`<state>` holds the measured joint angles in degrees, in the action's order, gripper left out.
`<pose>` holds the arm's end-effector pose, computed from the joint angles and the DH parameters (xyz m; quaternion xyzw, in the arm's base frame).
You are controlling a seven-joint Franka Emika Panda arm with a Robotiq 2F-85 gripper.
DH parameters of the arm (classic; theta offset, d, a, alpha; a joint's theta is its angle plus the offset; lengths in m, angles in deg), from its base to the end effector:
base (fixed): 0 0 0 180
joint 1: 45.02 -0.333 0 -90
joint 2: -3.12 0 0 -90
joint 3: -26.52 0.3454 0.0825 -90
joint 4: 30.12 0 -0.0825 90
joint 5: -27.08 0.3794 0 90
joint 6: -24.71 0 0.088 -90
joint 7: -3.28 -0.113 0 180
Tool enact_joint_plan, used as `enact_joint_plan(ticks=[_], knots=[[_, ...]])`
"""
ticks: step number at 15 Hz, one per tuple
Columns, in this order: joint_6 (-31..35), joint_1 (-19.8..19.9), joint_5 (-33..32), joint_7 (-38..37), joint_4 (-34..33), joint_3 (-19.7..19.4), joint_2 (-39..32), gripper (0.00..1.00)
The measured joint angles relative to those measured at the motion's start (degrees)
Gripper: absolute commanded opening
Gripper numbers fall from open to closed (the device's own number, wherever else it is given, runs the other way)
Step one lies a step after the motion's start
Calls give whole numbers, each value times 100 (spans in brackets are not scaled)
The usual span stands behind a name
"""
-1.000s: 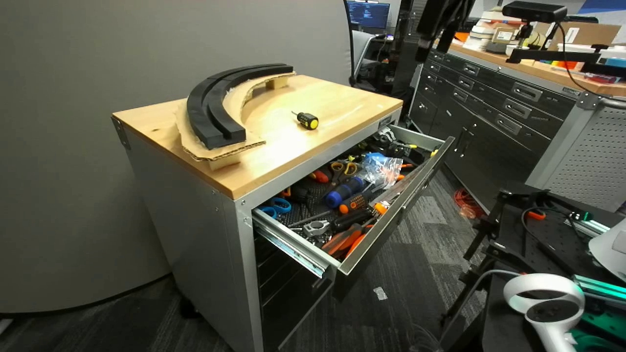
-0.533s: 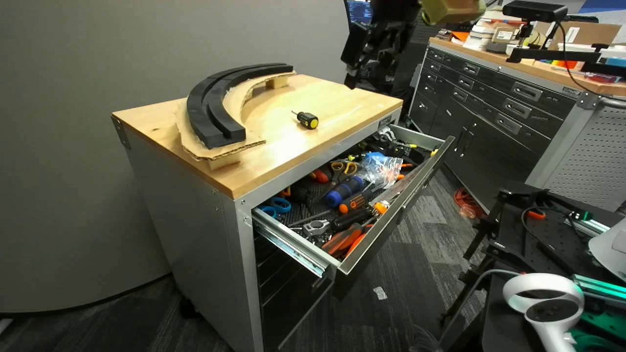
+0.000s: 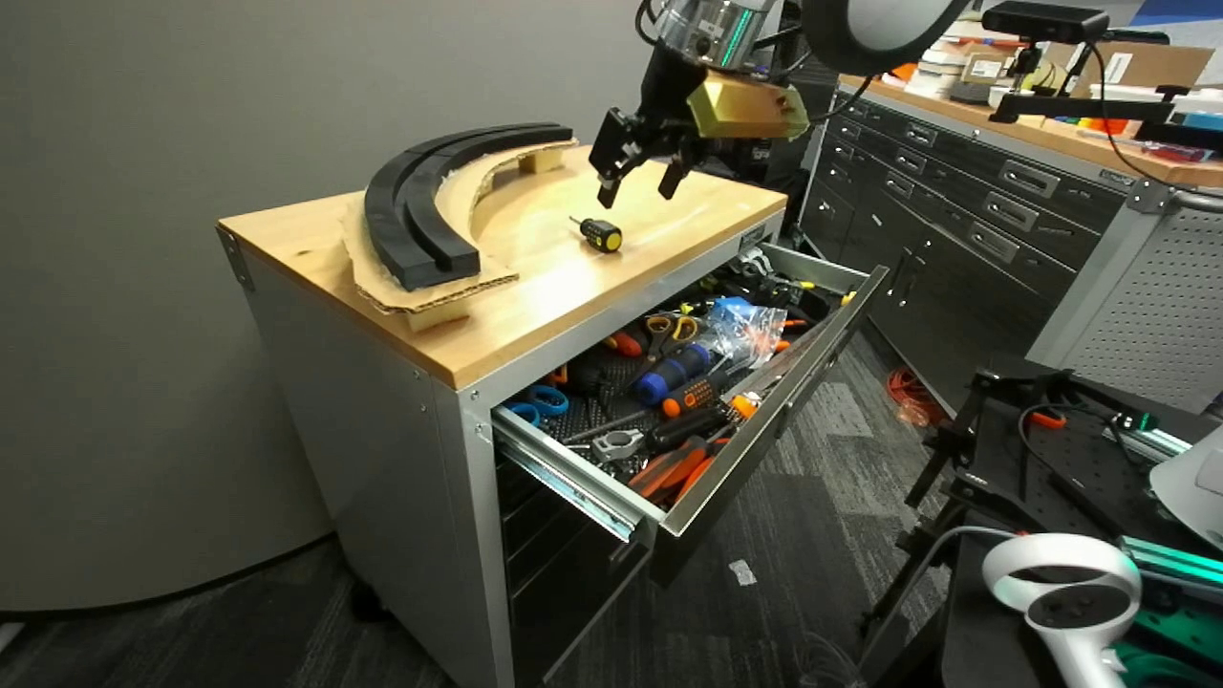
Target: Put the black object in the open drawer and close the drawer
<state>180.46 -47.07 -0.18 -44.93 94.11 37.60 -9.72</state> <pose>0.5746 0.1463 0.3514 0.9743 -0.1084 0.1971 0.0117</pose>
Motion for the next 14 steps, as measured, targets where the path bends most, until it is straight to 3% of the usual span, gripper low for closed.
enact_joint_plan(ticks=[2,3,5,12,14], knots=[[148,0,0,-7,-286,-15,-365,100],[215,-1,0,-25,-416,-18,-516,75],[350,-27,-45,-102,-618,-67,-740,66],[451,-186,-411,-521,-808,-402,-990,12],[458,-203,-400,-559,-810,-399,-992,14]])
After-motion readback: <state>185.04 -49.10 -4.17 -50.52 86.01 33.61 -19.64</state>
